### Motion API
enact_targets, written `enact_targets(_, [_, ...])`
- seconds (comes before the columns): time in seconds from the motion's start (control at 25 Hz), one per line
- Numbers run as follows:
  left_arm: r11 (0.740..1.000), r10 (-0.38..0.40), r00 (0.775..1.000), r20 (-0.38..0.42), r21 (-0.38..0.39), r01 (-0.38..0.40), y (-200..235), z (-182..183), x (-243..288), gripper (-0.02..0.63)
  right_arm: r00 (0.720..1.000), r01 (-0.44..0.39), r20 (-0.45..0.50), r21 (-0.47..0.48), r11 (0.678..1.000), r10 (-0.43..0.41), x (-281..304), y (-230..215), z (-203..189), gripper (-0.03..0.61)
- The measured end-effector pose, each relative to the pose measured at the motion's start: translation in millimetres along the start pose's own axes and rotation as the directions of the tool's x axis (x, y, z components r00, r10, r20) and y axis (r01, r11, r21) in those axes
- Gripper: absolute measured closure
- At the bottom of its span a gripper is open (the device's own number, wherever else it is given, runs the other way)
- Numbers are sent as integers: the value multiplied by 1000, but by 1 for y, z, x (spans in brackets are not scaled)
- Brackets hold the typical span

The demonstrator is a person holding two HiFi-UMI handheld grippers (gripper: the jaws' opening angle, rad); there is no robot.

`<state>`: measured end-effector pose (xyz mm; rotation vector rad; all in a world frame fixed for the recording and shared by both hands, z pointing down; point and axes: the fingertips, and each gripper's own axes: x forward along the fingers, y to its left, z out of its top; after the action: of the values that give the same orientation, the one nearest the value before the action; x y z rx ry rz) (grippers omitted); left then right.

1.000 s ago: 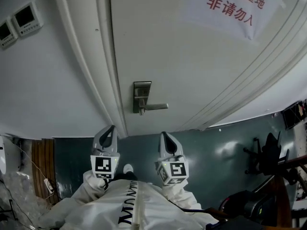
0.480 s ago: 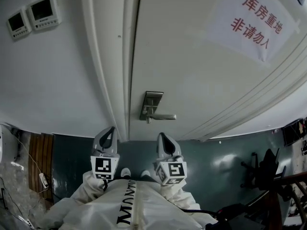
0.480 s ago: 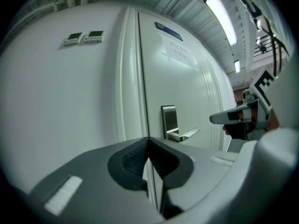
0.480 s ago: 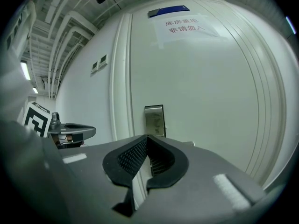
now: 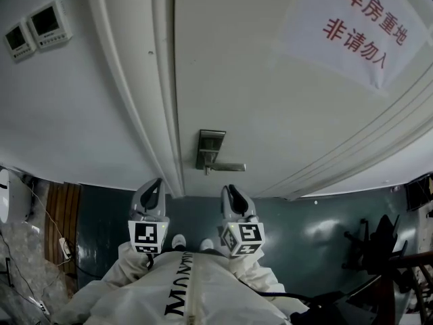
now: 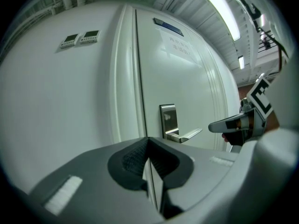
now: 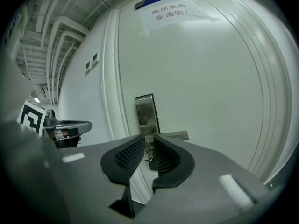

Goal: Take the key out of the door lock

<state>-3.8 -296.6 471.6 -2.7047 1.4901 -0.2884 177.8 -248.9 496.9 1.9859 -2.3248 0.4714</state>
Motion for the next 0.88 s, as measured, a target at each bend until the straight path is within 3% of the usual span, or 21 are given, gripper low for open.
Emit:
enact_targets(0.2, [1000, 14, 1000, -11, 10, -14, -3, 0, 2, 614, 997, -49, -54, 140, 989, 57, 11, -10, -23, 492])
enact_targets(0.28, [1000, 23, 1000, -14, 14, -23, -3, 0, 0, 614, 988, -104, -80, 270, 957, 130, 18, -8, -37, 477])
enact_targets(0.32, [999, 30, 999, -16, 15, -29, -1, 0, -1, 614, 979, -141, -87, 362, 922, 184, 23, -6, -44, 474])
enact_targets(0.4, [999, 46, 999, -21, 18, -45, 2, 0, -4, 614, 957, -202, -65, 554, 808, 284, 31, -2, -55, 445])
enact_targets(0.48, [998, 64, 998, -27, 21, -63, 7, 0, -7, 614, 941, -232, -24, 681, 694, 339, 37, -1, -61, 428])
enact_targets(0.52, [997, 73, 997, -30, 22, -72, 9, -1, -9, 614, 936, -241, -7, 717, 654, 352, 40, -2, -63, 428])
enact_targets(0.68, [994, 105, 994, -44, 28, -103, 17, -4, -15, 614, 931, -233, 22, 805, 546, 365, 51, -8, -73, 428])
enact_targets(0.88, [991, 130, 990, -61, 30, -129, 24, -9, -19, 614, 919, -256, 67, 851, 458, 389, 65, -13, -81, 428])
